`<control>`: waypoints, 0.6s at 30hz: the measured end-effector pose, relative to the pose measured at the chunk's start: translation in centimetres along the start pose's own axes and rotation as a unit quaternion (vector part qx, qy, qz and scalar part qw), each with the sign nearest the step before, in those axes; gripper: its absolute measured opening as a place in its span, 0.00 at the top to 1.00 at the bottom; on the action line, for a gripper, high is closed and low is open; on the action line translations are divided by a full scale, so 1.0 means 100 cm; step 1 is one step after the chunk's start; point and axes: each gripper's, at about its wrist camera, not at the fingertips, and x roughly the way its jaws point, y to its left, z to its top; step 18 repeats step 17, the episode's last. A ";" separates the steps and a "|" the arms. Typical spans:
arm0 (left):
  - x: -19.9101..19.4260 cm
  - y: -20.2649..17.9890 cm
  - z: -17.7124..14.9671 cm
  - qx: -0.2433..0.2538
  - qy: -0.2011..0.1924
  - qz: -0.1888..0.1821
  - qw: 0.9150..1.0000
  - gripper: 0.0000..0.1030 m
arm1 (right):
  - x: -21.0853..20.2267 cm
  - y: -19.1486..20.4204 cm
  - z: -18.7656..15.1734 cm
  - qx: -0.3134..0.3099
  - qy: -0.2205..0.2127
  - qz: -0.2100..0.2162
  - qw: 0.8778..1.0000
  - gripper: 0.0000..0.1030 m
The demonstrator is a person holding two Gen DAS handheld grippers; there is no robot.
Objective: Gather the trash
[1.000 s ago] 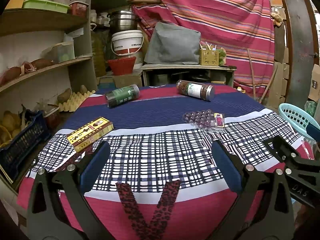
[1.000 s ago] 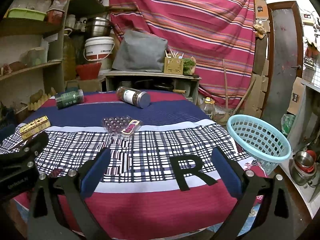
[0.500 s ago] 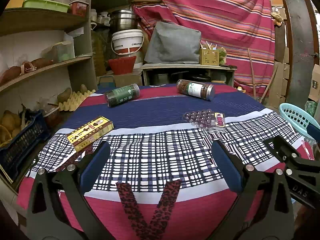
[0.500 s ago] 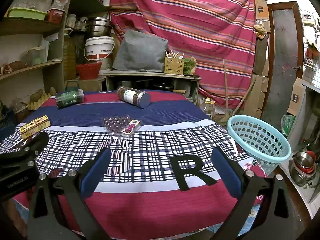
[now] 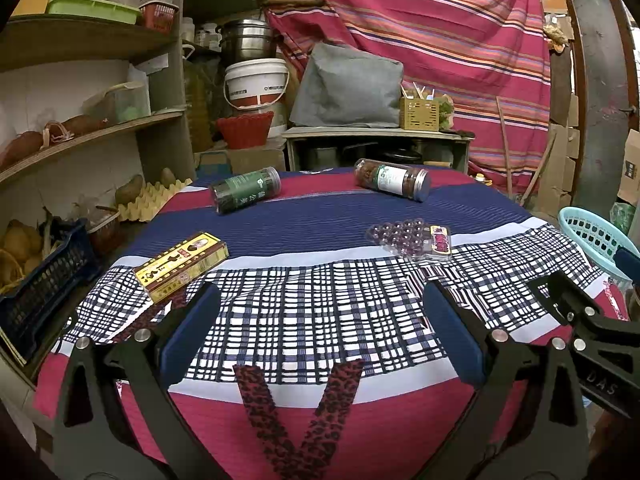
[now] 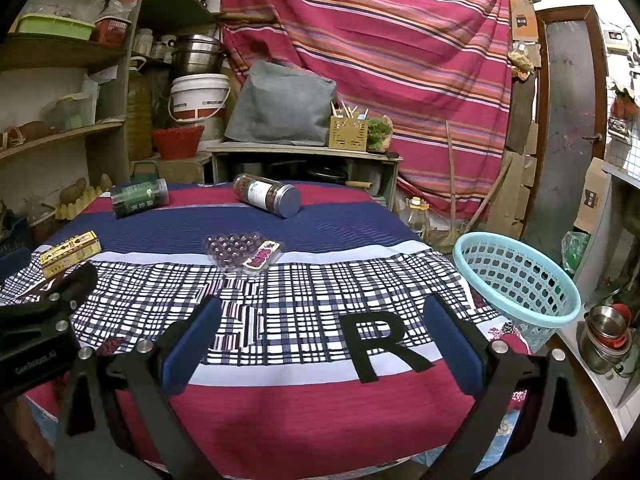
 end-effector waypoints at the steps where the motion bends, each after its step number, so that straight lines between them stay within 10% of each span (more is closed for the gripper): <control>1: 0.000 0.000 0.000 0.000 0.000 0.000 1.000 0.05 | 0.000 0.000 0.000 0.000 0.000 0.000 1.000 0.04; 18: -0.001 0.003 0.001 -0.002 -0.001 0.002 1.000 0.05 | 0.000 0.000 0.001 -0.001 -0.001 0.001 1.000 0.04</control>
